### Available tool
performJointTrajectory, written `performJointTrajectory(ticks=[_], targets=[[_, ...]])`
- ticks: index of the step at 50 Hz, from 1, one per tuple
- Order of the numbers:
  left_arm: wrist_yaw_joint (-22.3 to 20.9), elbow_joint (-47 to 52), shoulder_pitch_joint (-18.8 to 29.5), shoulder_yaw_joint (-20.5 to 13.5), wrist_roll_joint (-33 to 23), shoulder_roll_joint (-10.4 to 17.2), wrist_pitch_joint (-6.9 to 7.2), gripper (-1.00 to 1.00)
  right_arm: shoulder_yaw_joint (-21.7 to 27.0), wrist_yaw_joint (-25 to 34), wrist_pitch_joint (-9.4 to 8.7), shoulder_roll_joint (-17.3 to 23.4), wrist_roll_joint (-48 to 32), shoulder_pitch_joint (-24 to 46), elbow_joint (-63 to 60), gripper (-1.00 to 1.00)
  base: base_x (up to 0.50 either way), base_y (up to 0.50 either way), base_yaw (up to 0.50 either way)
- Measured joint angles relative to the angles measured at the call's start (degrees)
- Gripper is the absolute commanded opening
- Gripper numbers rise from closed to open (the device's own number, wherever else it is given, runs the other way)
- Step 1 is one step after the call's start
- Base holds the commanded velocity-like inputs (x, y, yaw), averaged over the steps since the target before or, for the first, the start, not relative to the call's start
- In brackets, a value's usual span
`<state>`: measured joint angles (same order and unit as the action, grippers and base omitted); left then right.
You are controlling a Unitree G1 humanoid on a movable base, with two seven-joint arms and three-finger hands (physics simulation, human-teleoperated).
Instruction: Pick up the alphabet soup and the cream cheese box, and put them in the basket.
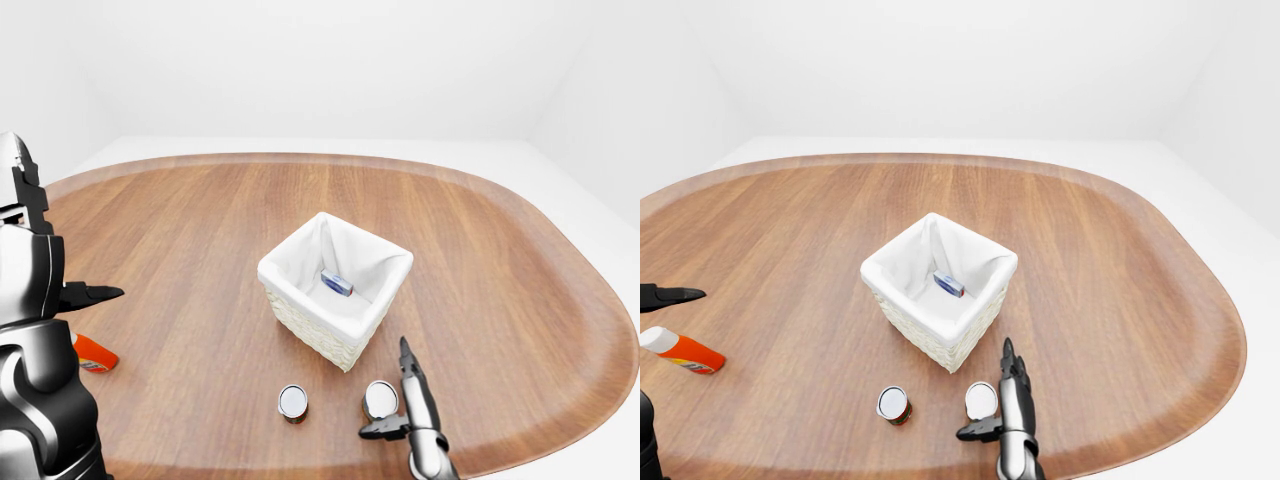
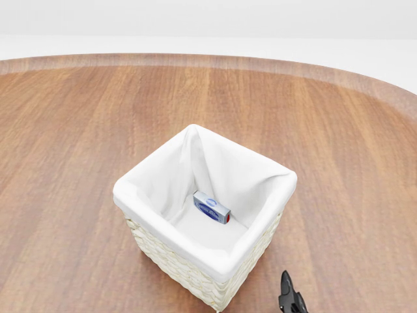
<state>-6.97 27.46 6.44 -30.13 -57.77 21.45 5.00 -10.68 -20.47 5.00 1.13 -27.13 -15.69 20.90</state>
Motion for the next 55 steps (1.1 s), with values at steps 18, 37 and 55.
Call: performJointTrajectory(ticks=[18,37,55], targets=[[0.4,-0.3,-0.1,0.1,0.0,-0.1,0.00,1.00,0.8,-1.3,0.00,-0.5,-0.9,1.9,5.3,-1.00,0.00,0.00,0.00],[0.1,-0.2,0.0,0.2,-0.2,-0.1,0.00,1.00,4.5,0.2,0.00,0.0,2.9,-0.8,-4.0,-1.00,0.00,0.00,0.00],[-0.2,0.2,-0.1,0.2,-0.5,-0.1,0.00,1.00,12.1,1.7,0.00,-0.5,6.6,-0.6,-17.6,-1.00,0.00,0.00,0.00]])
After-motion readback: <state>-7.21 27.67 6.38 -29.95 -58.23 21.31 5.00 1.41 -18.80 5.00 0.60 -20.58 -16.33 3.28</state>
